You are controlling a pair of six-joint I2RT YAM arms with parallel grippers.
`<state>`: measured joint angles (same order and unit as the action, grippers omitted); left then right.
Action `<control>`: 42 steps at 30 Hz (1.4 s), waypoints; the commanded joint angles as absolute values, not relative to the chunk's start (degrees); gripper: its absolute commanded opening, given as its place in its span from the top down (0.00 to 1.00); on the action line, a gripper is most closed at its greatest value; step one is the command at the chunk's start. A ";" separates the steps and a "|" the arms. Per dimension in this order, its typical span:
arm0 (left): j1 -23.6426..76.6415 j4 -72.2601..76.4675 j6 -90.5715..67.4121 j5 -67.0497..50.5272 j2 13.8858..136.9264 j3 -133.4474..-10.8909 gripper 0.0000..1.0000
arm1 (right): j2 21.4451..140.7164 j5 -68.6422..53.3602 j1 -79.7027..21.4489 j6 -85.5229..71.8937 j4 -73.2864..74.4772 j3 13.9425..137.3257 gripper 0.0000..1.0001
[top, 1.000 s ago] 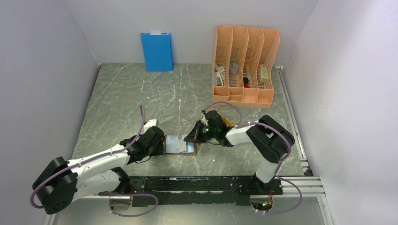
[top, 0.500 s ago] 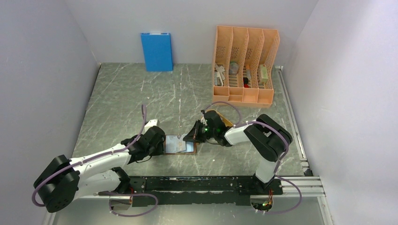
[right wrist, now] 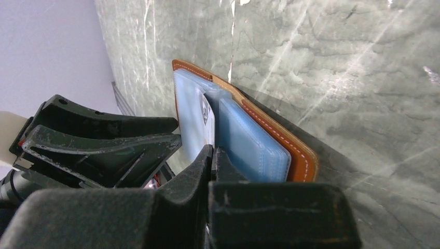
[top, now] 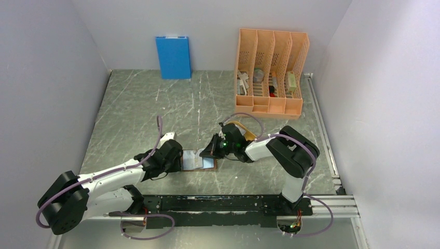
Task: Put the credit cards into the card holder
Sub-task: Insert the credit card into the card holder.
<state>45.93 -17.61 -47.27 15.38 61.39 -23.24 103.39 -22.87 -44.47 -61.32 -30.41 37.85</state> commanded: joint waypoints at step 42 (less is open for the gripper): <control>45.62 -11.54 -46.38 10.97 61.41 -22.11 0.73 | 104.09 -19.52 -50.13 -57.49 -14.68 47.32 0.60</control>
<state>45.84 -15.09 -47.11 13.08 61.19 -22.63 103.85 -20.69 -48.97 -57.69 -17.17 45.82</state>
